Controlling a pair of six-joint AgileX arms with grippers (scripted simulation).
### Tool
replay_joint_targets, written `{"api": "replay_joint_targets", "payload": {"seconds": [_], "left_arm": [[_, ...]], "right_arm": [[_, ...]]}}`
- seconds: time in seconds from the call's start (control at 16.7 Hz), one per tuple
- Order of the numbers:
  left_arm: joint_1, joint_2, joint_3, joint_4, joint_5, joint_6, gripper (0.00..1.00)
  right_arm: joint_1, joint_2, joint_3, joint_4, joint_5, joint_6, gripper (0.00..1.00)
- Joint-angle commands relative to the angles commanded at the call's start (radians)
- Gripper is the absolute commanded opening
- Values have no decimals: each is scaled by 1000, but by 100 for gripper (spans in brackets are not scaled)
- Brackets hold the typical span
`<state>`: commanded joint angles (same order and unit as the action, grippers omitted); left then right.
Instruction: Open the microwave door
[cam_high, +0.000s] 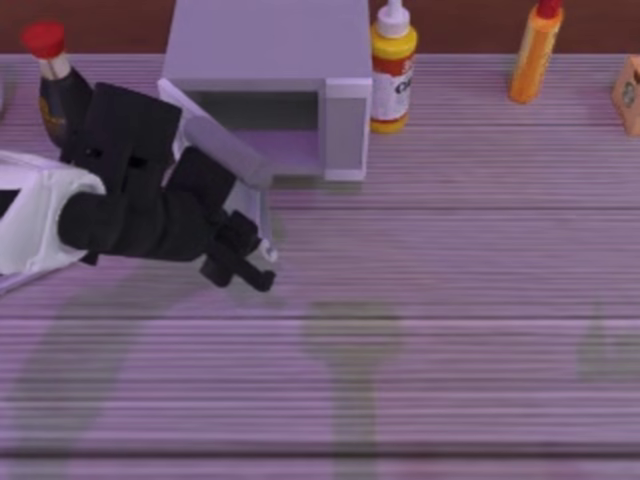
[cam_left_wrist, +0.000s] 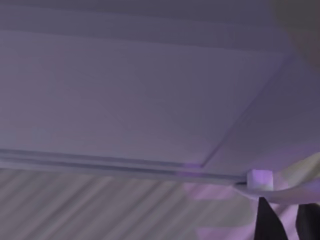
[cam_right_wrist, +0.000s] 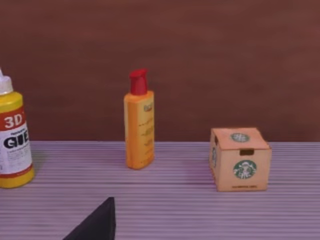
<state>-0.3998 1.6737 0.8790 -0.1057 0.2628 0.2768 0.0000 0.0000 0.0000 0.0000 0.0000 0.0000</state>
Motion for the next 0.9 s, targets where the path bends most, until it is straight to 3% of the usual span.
{"api": "replay_joint_targets", "payload": {"seconds": [0.9], "left_arm": [[20,-7,-6,-13,32,43,0]], "right_arm": [[0,0,0,0,0,0,100]]}}
